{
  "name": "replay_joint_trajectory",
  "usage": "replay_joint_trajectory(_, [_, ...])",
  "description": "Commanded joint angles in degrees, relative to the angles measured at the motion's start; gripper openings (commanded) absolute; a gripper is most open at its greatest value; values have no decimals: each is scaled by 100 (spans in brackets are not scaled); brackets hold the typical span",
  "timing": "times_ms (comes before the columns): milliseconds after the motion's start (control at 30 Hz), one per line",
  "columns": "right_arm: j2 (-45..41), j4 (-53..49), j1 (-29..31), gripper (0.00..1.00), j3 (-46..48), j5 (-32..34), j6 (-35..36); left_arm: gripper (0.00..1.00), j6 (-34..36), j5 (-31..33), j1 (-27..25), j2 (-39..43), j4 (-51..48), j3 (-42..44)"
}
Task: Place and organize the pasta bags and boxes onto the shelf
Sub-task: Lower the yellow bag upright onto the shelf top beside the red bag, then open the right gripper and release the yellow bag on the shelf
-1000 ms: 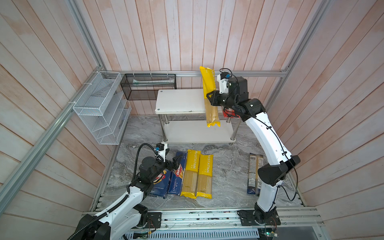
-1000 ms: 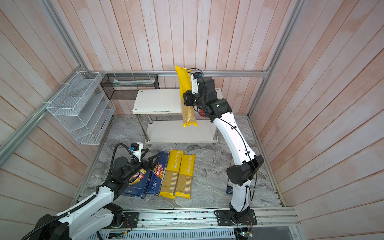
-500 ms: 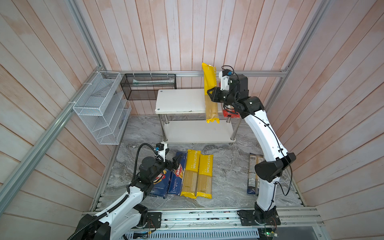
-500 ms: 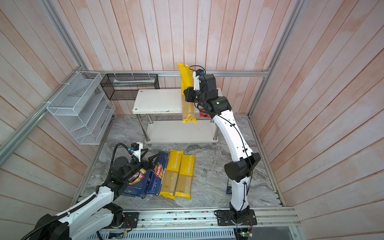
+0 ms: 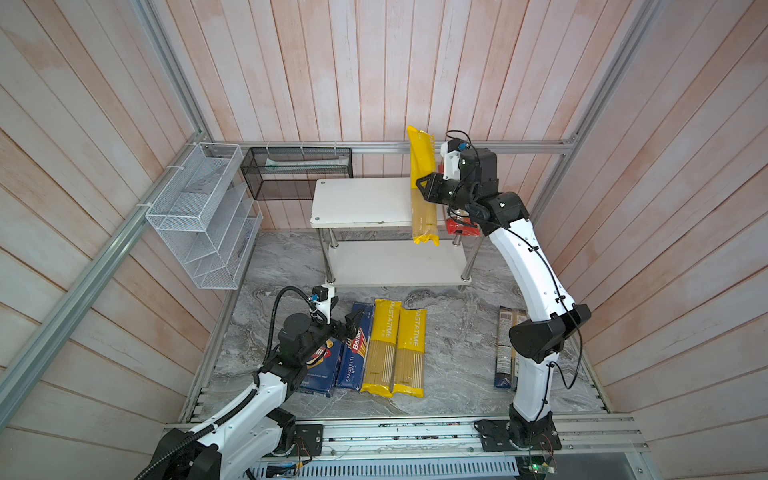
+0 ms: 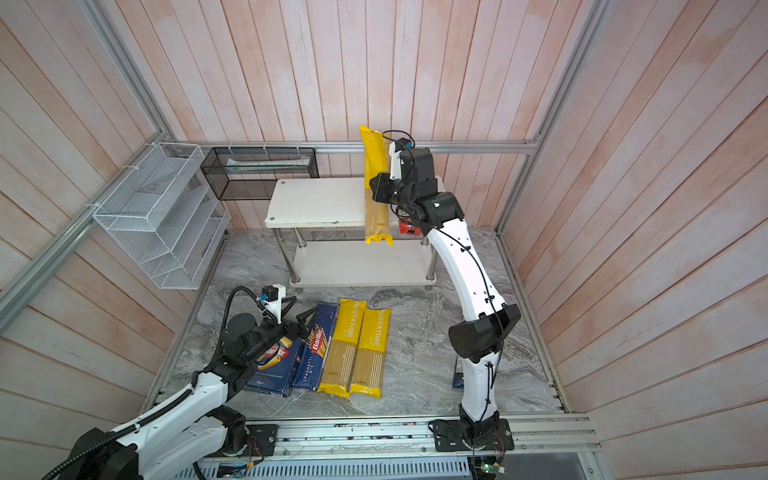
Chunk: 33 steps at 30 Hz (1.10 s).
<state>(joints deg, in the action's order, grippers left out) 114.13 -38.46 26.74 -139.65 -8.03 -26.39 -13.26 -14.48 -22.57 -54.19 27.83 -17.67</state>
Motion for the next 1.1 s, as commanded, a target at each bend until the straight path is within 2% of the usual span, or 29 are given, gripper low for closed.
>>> replay_joint_trajectory(0, [142, 804, -125, 24, -193, 292, 39, 100, 81, 68, -22, 97, -39, 79])
replay_joint_trajectory(67, [170, 839, -125, 29, -178, 303, -2, 100, 93, 76, -20, 111, -41, 77])
replay_joint_trajectory(133, [197, 857, -134, 40, -177, 321, -37, 100, 95, 86, -20, 108, -50, 75])
replay_joint_trajectory(600, [11, 921, -117, 41, -25, 167, -24, 100, 103, 115, -22, 155, -61, 87])
replay_joint_trajectory(867, [-407, 700, 179, 42, 167, 218, 384, 100, 86, 69, -23, 130, -24, 88])
replay_joint_trajectory(1067, [-1085, 563, 543, 42, 821, 437, 821, 100, 104, 106, -28, 178, -52, 101])
